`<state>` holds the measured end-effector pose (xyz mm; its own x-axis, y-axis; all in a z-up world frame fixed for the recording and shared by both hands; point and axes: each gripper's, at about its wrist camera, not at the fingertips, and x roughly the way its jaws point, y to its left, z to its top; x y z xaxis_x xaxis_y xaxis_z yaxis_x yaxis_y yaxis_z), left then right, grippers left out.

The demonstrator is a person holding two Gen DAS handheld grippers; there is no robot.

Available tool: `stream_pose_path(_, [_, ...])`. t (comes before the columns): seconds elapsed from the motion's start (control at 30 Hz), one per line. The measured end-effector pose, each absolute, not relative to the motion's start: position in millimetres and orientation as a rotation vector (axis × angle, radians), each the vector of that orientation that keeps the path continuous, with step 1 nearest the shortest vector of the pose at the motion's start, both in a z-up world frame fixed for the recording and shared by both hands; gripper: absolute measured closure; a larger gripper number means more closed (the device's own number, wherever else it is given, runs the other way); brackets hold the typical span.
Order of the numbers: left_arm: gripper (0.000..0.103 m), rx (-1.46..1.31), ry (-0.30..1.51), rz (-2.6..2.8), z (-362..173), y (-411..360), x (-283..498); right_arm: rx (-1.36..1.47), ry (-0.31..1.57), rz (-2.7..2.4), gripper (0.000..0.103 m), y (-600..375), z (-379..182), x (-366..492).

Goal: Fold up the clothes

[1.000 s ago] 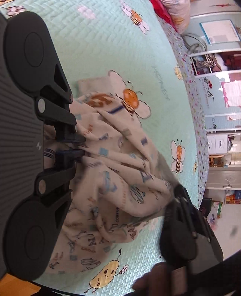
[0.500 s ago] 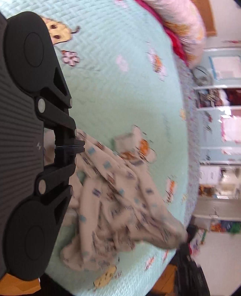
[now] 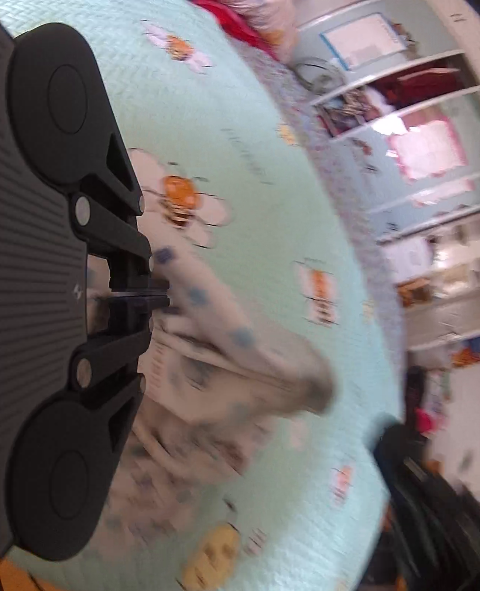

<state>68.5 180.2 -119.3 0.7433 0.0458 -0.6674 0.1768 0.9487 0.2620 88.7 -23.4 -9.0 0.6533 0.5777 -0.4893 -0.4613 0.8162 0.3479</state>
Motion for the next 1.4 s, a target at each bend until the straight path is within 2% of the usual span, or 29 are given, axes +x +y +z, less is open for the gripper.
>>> stream_pose_path(0.1, [0.103,0.274,0.773,-0.024,-131,192,66,0.037,0.598,0.6,0.07,-19,-29,65])
stream_pose_path(0.23, [0.103,0.242,0.778,-0.017,-126,201,55,-0.088,0.654,0.621,0.07,5,-67,56])
stream_pose_path(0.33, [0.103,0.224,0.794,-0.009,-126,208,54,-0.139,0.612,0.648,0.07,28,-79,54])
stream_pose_path(0.37, [0.103,0.219,0.798,-0.007,-126,209,53,-0.179,0.598,0.646,0.073,37,-83,55])
stream_pose_path(0.47, [0.103,0.205,0.802,0.0,-126,213,48,-0.322,0.538,0.553,0.103,49,-81,81])
stream_pose_path(0.57, [0.103,0.19,0.772,-0.002,-116,216,38,-0.131,0.503,0.501,0.103,12,-46,110])
stream_pose_path(0.63, [0.103,0.183,0.72,-0.018,-103,216,30,-0.026,0.486,0.512,0.095,-14,-28,116])
stream_pose_path(0.7, [0.103,0.189,0.661,-0.042,-87,211,27,0.043,0.492,0.543,0.063,-37,-23,114])
stream_pose_path(0.73, [0.103,0.205,0.638,-0.055,-81,207,29,0.041,0.495,0.539,0.061,-44,-26,111])
stream_pose_path(0.87, [0.1,0.352,0.634,-0.089,-77,190,58,-0.038,0.599,0.487,0.061,-52,-61,111])
stream_pose_path(0.97, [0.1,0.461,0.706,-0.123,-89,179,94,0.102,0.723,0.462,0.061,-66,-87,123])
stream_pose_path(1.1, [0.103,0.544,0.817,-0.206,-113,165,122,0.197,0.757,0.436,0.06,-75,-101,120])
stream_pose_path(1.2, [0.103,0.546,0.76,-0.195,-111,168,98,0.205,0.758,0.434,0.06,-77,-103,111])
stream_pose_path(1.4, [0.103,0.203,0.698,-0.091,-77,244,-9,0.219,0.716,0.452,0.057,-88,-89,104])
